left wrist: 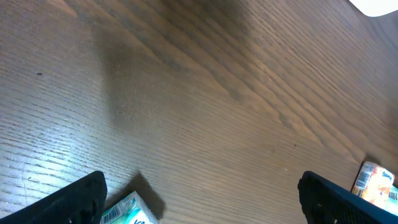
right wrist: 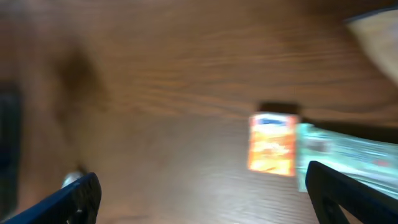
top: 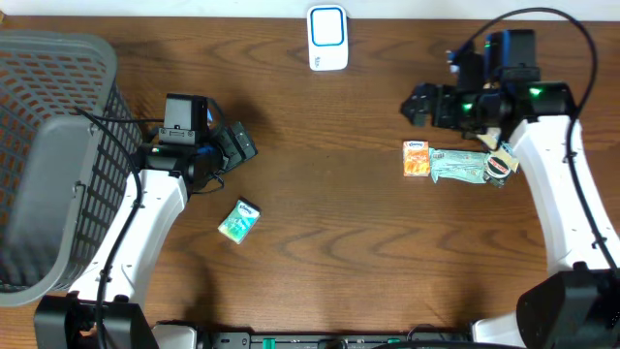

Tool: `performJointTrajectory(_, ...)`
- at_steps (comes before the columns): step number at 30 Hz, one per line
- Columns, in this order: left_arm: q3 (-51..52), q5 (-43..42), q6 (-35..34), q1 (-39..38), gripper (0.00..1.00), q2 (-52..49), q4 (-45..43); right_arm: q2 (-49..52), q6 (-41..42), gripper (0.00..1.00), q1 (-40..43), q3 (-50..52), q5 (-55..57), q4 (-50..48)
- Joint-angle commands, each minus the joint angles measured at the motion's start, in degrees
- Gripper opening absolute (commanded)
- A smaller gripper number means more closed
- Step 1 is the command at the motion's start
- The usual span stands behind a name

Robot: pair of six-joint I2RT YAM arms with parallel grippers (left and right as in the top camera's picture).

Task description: Scan the item barcode

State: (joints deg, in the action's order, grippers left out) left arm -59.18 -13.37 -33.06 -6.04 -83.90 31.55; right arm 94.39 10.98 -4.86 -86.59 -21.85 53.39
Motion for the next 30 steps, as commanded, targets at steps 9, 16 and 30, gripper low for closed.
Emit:
performJointTrajectory(9, 0.09, 0.37, 0.24, 0.24, 0.98, -0.31, 0.66, 6.82, -0.72, 0.75, -15.37, 2.05, -4.17, -3.74)
performJointTrajectory(16, -1.53, -1.14, 13.18, 0.24, 0.98, 0.04, 0.57, 13.44, 4.81, 0.66, -21.62, 2.05, -4.39, -6.84)
performJointTrajectory(30, -24.09, 13.29, 20.37, 0.26, 0.99, 0.11, 14.99, 23.69, 12.79, 0.49, -34.12, 2.05, -5.77, -20.00)
